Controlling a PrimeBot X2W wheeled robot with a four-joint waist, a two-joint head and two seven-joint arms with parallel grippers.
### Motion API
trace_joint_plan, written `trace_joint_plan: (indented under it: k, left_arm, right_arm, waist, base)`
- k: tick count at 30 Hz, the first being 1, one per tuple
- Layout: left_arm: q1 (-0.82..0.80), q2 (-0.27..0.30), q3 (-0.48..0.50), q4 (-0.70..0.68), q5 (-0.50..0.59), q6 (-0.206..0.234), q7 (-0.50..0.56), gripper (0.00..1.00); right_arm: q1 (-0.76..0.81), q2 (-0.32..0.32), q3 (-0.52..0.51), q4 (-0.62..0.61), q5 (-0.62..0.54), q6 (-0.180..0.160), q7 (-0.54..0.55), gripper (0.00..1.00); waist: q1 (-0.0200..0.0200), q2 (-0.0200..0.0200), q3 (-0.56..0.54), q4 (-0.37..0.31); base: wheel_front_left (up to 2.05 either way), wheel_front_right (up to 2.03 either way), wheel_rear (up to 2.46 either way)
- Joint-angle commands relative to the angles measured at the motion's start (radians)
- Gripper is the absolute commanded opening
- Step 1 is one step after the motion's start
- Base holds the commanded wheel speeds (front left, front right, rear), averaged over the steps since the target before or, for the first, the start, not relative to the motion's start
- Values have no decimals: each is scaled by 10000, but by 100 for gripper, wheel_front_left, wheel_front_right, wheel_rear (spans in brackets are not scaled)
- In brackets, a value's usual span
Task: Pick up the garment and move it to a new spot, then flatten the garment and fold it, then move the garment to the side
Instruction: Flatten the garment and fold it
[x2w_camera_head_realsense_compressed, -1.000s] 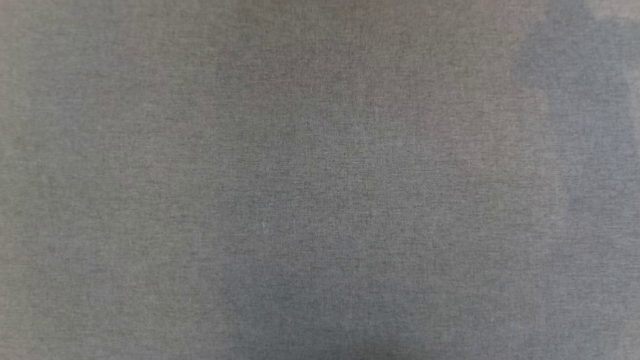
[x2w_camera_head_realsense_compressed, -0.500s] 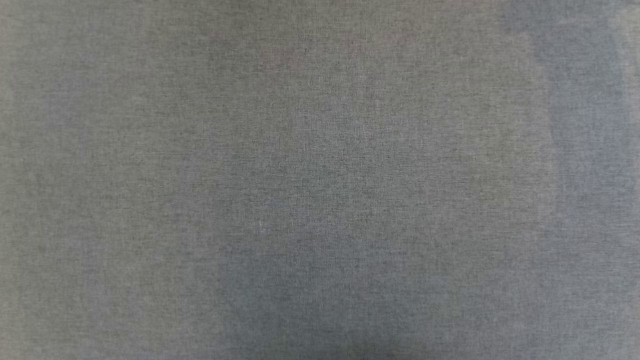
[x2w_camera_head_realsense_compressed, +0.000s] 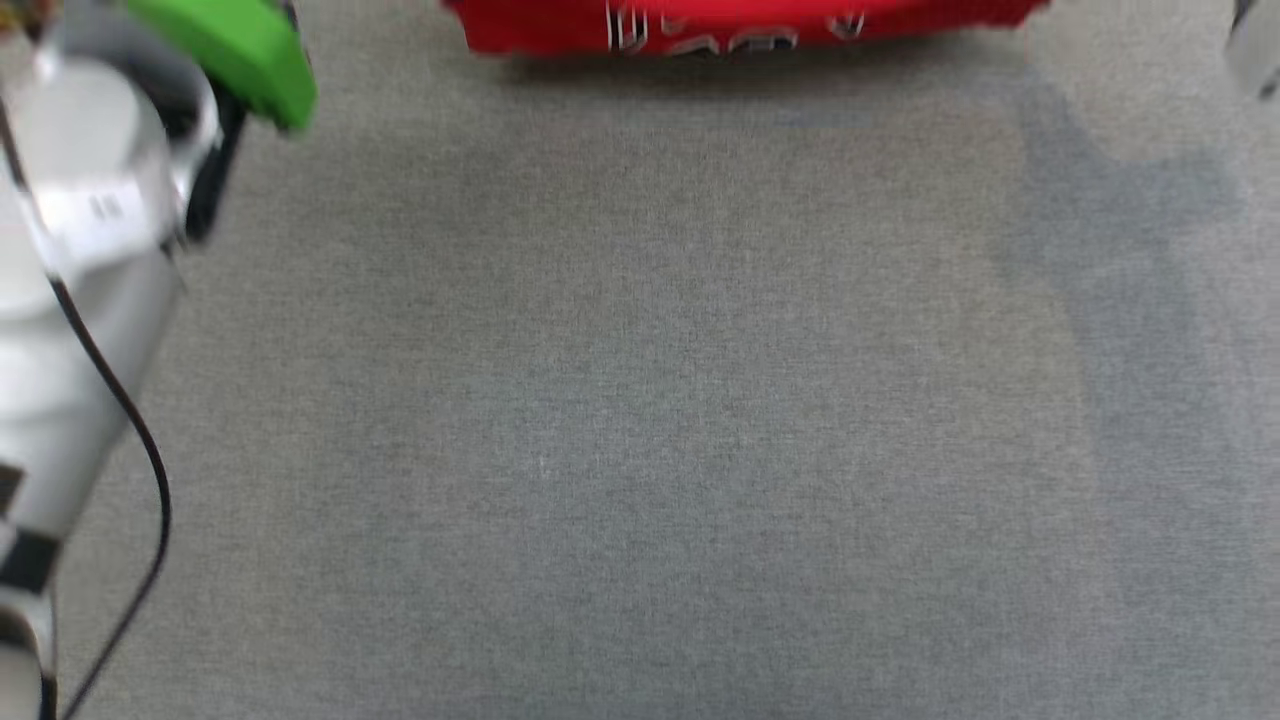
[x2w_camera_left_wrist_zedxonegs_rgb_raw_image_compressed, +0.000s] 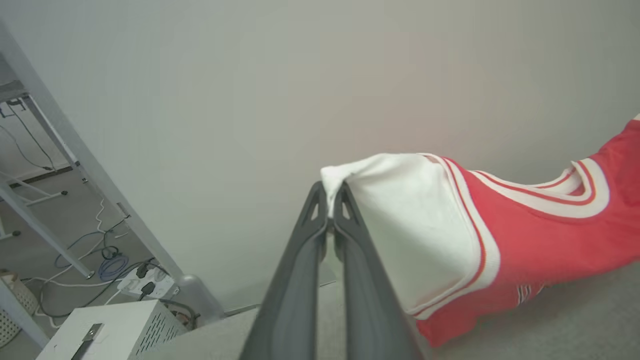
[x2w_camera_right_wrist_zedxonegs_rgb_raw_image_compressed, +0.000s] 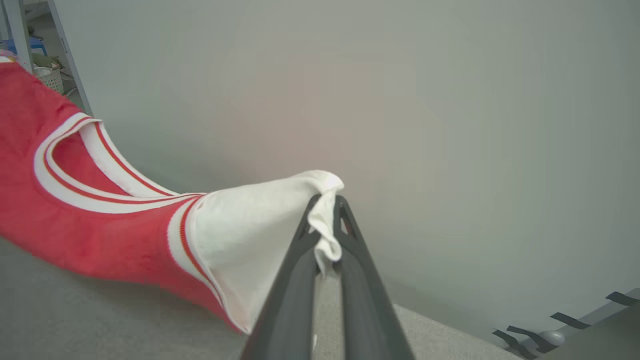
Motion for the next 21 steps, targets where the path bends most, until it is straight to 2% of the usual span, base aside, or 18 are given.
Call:
trace_joint_plan:
  k: [1,8,14,21]
  left_arm:
    - [827,166,84,-404,33,222,-55,0]
    - [4418,831,313,-2303,-346,978,-57,0]
    - [6991,1117,155,-3438,-981,1616,-48,0]
    - [9567,1404,126,-4213,-1508,2425,-53,0]
  right_arm:
    - [588,-150,150,-214,218,-7,-126,0]
    - [3158,-704,720,-1137,789,-7,-227,0]
    - [5466,-1060,647,-1630,1191,-7,-228,0]
    - [7861,-1183,166,-1980,1326,-7,-290,0]
  waist:
    - [0,0,-781,4]
    - [0,0,-1831,-96]
    - [0,0,-2591,-71]
    - [0,0,-3194,-65]
  base:
    - [0,0,0]
    - [0,0,0]
    - [0,0,0]
    - [0,0,0]
